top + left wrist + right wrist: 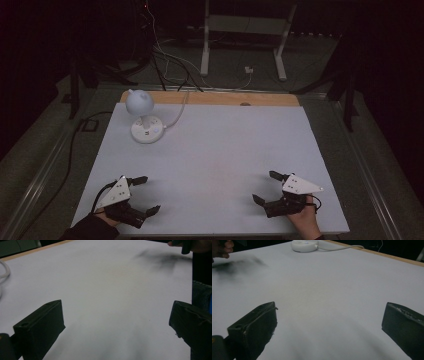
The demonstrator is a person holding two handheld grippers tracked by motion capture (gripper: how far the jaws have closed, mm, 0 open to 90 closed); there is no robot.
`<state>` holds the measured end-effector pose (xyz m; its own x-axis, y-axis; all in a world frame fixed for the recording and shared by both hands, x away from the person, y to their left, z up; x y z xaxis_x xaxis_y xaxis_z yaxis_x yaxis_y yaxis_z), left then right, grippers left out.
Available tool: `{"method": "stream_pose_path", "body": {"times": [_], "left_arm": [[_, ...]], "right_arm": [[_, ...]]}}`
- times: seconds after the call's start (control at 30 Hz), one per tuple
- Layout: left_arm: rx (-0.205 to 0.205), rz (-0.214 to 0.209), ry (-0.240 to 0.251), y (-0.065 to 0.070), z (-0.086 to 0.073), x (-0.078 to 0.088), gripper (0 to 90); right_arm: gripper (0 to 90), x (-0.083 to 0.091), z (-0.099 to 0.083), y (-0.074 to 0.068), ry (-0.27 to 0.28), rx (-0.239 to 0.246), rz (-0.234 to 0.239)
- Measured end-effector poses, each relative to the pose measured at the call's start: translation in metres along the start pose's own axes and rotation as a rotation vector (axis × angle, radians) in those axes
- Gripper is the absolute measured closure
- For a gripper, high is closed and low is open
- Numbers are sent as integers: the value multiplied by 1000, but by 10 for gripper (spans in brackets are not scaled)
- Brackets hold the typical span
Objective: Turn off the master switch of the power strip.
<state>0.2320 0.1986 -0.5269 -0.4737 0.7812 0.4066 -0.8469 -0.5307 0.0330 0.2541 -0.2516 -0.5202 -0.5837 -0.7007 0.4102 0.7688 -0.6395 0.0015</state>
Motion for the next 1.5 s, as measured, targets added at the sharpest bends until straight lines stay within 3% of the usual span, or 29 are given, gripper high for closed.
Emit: {"method": "stream_pose_path", "body": {"times": [0.5,0.9,1.5], "left_arm": [[6,2,-11,-1,-1,-1,3],[-8,0,-27,1,-2,-2,3],[-32,-50,-57,11,0,-5,3]], "right_arm": [[0,-2,-2,-2,-17,-5,9],[0,-3,-4,-4,-32,14,-17],[0,0,1,-5,-16,27,-30]]}}
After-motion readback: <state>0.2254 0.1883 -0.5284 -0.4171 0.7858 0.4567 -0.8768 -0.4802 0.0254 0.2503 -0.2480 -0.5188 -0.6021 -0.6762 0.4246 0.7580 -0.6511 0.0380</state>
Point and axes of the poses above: each handheld gripper's, and its own axes: x roughly backward along the jaws, z roughly out of its top, y roughly to its right, the point moved 3 cm from there along -x, roughly forward along the jaws, and after that the axes turned 1 degree about x, right-handed, at the moved point
